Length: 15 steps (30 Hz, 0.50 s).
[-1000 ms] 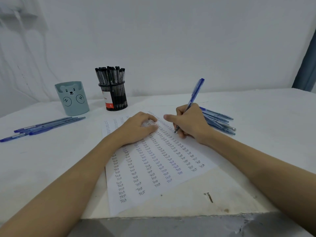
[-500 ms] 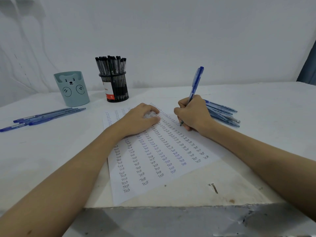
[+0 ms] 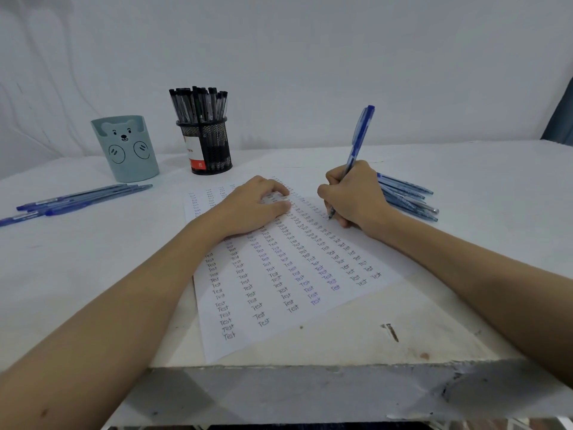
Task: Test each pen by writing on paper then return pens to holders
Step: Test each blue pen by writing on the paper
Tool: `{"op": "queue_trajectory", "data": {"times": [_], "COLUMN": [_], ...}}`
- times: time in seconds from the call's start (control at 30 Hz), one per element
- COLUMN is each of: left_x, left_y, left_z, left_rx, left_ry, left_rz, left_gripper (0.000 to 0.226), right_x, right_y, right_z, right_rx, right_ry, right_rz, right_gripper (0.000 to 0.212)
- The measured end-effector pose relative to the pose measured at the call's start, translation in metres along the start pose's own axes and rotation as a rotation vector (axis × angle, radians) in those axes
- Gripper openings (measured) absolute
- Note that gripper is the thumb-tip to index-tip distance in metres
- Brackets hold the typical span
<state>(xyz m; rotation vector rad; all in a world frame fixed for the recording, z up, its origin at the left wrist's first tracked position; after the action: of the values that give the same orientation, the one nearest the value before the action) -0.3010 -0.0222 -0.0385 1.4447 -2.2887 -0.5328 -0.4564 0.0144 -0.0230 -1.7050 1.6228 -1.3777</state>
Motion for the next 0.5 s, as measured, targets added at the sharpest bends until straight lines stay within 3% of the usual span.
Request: {"op": "queue_trajectory", "data": {"times": [0.5], "left_x": [0.0009], "left_y": [-0.0008], "left_z": [0.0005], "left_rx": [0.009], "left_ry": [-0.002], "left_rz": [0.002], "left_gripper": [0.032], "right_x": [-0.0004], "right_y": [0.0007], "right_z": [-0.0028], "right_rx": [-0.010], "right_ry": [0.037], "right_rz": [0.009], "right_gripper": [0.041]}}
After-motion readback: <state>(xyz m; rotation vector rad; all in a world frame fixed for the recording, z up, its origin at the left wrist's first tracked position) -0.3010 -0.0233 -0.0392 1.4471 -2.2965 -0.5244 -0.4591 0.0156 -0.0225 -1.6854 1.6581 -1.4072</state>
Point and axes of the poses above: each hand's wrist, its own x-axis towards the middle knuckle, its own z-axis out of the palm, y = z × x, the point moved 6 cm from there along x, towards the middle knuckle, and after that the axes turned 4 degrees about -z, right-handed, at the moved point
